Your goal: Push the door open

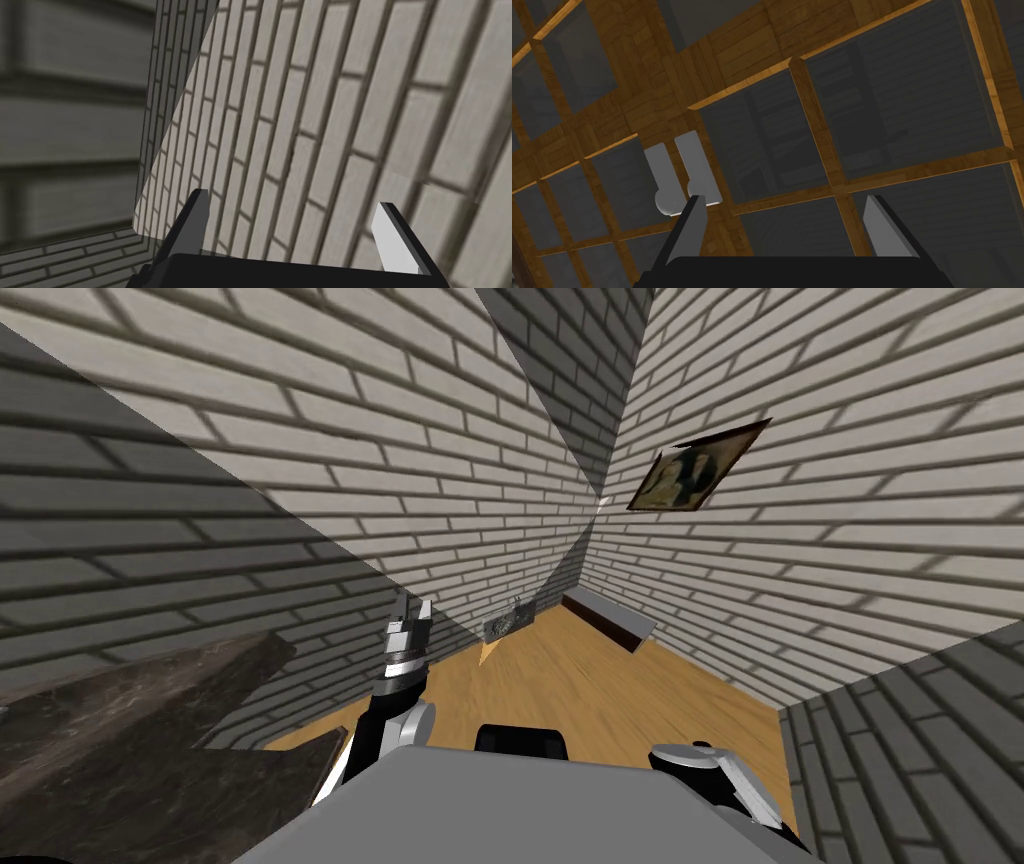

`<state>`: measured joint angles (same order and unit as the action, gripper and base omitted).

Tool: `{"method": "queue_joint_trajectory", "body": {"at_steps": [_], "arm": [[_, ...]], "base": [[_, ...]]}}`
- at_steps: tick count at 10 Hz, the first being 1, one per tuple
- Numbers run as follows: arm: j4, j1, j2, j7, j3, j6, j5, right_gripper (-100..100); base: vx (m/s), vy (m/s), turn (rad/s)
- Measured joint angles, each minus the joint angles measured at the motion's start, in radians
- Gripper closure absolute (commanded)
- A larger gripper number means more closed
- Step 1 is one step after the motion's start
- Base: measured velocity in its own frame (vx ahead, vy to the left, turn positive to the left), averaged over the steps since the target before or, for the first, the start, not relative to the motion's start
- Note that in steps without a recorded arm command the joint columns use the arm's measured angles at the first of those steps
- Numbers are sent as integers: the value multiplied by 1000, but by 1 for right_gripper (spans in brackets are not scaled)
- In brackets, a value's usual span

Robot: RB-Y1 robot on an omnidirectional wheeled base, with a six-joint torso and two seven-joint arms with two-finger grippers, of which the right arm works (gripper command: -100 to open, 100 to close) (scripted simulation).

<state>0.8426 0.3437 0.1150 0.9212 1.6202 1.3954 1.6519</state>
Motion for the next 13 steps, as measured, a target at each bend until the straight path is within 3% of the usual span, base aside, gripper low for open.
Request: {"method": "queue_joint_trajectory", "body": {"at_steps": [2, 4, 7, 9, 11, 13], "arm": [[-11, 16, -14, 8, 37, 39, 32, -100], [-62, 31, -5, 33, 69, 78, 63, -100], [-78, 53, -19, 41, 118, 129, 106, -100], [-147, 64, -2, 75, 149, 169, 136, -100], [-101, 77, -39, 60, 174, 186, 155, -100], [-145, 86, -28, 78, 195, 214, 175, -100]], "base": [[-191, 51, 286], [-174, 38, 242], [-169, 42, 256], [-130, 72, 169], [-130, 57, 183], [-130, 53, 210]]}}
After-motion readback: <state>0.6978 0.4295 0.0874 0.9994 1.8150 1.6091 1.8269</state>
